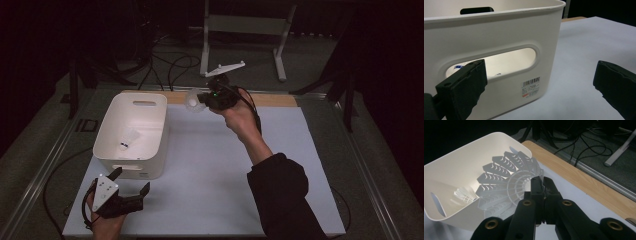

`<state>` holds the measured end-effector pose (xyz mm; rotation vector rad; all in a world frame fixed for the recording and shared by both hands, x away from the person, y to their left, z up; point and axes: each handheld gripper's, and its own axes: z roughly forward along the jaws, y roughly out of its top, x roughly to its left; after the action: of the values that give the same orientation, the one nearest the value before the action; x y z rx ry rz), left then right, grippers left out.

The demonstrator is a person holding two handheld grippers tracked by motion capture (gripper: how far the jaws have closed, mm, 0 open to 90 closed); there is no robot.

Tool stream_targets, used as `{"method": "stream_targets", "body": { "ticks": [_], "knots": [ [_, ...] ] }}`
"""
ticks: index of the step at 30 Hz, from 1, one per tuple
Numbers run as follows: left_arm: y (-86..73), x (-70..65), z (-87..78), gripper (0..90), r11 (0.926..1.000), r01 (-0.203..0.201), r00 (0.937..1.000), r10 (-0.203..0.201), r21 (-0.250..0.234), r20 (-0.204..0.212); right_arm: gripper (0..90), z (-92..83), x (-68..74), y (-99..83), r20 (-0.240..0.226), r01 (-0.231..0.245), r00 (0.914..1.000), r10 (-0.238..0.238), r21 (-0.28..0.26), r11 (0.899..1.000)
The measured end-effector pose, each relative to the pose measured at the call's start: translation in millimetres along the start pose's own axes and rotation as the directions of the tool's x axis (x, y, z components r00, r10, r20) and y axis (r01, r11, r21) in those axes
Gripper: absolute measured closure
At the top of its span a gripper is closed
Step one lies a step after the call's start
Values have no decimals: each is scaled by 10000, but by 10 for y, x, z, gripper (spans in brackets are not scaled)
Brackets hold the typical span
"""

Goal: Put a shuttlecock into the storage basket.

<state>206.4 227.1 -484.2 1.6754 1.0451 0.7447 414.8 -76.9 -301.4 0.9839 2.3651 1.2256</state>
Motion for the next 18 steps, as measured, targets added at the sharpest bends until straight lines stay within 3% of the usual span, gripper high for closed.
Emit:
{"method": "stream_targets", "body": {
  "ticks": [18],
  "knots": [
    [-1, 2, -7, 0, 10000, 55, 10000, -55, -23, 5, 887, 60, 13, 145, -31, -114, 9999, 113, -139, 9998]
  ]
}}
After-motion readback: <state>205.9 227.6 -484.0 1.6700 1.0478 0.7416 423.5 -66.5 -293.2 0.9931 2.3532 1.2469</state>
